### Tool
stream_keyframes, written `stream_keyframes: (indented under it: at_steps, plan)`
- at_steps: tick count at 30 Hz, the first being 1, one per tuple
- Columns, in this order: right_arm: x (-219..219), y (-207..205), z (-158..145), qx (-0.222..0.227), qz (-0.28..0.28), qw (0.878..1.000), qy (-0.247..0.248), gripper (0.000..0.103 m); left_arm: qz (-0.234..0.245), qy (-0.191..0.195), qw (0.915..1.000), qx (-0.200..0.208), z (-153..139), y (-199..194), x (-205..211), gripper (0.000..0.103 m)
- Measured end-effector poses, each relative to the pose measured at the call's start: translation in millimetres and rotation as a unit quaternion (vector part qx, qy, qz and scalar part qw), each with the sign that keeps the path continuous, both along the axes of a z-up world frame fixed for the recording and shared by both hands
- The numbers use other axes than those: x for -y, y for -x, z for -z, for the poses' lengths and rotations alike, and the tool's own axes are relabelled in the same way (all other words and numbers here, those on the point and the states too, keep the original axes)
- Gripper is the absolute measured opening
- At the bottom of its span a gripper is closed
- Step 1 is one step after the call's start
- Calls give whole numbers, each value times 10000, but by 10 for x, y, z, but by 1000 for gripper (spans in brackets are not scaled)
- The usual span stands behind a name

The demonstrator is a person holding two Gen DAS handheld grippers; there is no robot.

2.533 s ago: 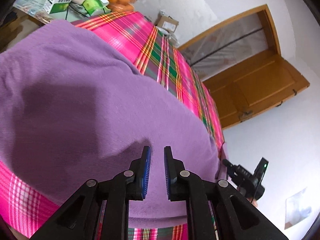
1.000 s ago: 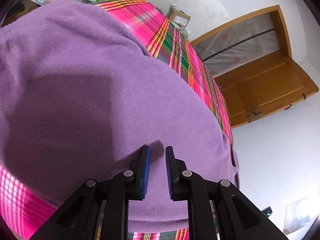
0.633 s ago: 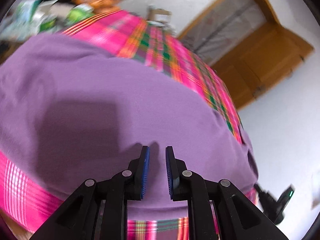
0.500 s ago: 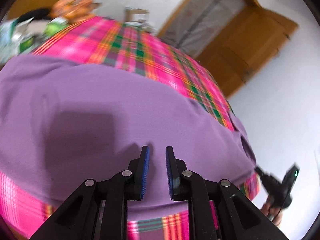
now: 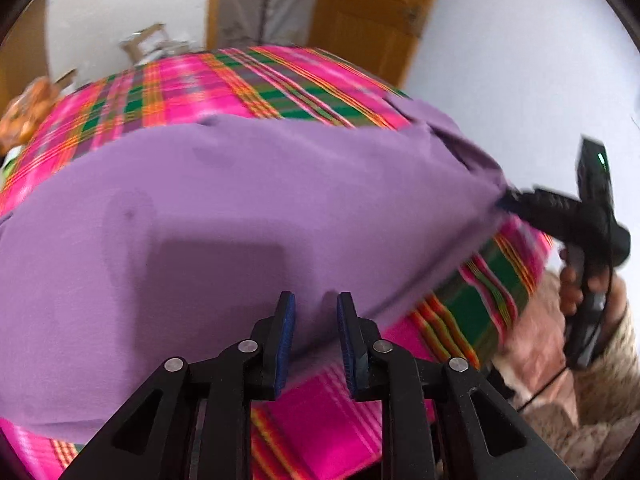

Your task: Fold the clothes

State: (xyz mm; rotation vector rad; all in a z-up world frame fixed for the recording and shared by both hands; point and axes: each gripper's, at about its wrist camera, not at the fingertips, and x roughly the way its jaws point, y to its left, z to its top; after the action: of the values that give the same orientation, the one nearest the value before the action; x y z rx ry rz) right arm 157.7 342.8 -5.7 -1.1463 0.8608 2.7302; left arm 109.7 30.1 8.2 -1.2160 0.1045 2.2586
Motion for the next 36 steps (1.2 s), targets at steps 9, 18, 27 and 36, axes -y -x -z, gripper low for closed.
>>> stream_keyframes:
  at_steps: [9, 18, 27, 36]
  plan:
    - [105, -8, -43, 25, -258, 9991, -331, 29, 179, 460, 9982, -350, 9, -228, -94, 33]
    - [-123, 200, -117, -67, 5, 10000, -12, 39, 276, 1104, 9903, -798, 22, -264, -266, 34]
    - [-273, 435, -311, -168, 223, 9986, -450, 40, 255, 1051, 9912, -761, 16, -215, -247, 37]
    - [-281, 568, -495, -342, 73, 9968, -723, 42, 107, 880, 9934, -728, 31, -121, -281, 37]
